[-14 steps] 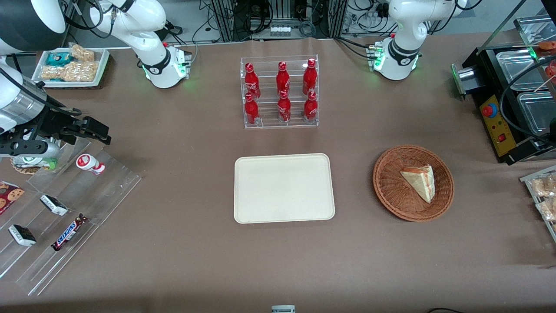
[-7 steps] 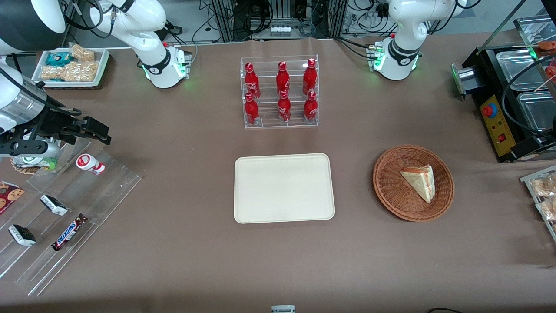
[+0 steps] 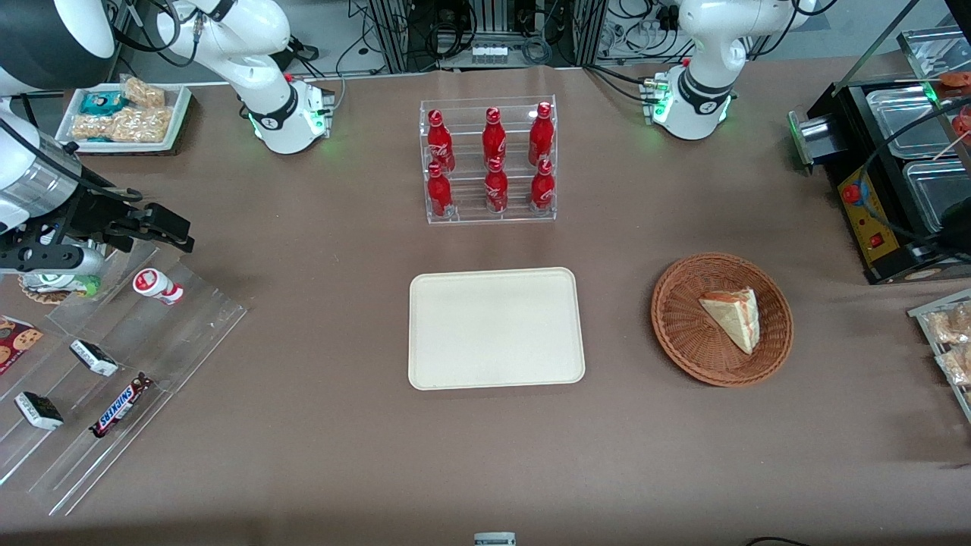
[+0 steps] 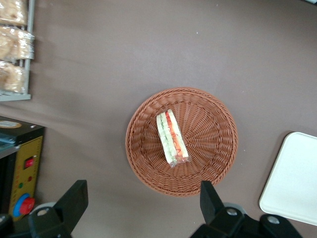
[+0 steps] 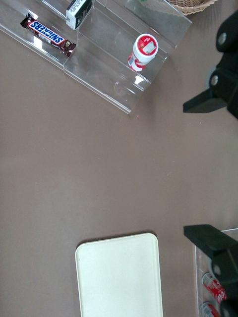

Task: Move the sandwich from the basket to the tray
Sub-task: 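Lower the open left gripper onto the wrapped sandwich in the basket, then close the left gripper on the sandwich's wrapped edge, then lift the sandwich and carry it over the cream tray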

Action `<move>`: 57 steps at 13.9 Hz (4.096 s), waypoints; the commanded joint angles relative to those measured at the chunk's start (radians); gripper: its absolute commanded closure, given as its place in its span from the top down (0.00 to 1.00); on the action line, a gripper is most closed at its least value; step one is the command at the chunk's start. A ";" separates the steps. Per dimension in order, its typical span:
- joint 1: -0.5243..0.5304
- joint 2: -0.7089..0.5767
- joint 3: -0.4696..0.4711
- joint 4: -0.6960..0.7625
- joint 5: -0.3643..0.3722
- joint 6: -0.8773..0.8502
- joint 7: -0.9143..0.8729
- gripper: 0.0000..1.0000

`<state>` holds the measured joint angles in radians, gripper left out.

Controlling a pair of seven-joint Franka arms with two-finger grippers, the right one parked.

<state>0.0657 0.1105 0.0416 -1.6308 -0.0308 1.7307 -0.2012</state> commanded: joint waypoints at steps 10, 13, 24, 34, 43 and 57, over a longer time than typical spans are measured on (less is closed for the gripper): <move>-0.098 -0.018 -0.012 -0.434 -0.003 0.541 -0.497 1.00; -0.098 -0.006 -0.012 -0.517 -0.003 0.665 -0.520 1.00; -0.109 0.077 -0.016 -0.606 -0.006 0.770 -0.526 1.00; -0.110 0.144 -0.016 -0.627 -0.009 0.817 -0.515 0.30; -0.112 0.124 -0.090 -0.332 0.037 0.470 -0.515 0.05; -0.477 0.383 -0.295 -0.063 0.267 0.391 -0.592 0.05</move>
<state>-0.3632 0.4609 -0.2628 -1.7406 0.1989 2.1352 -0.7730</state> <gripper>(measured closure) 0.855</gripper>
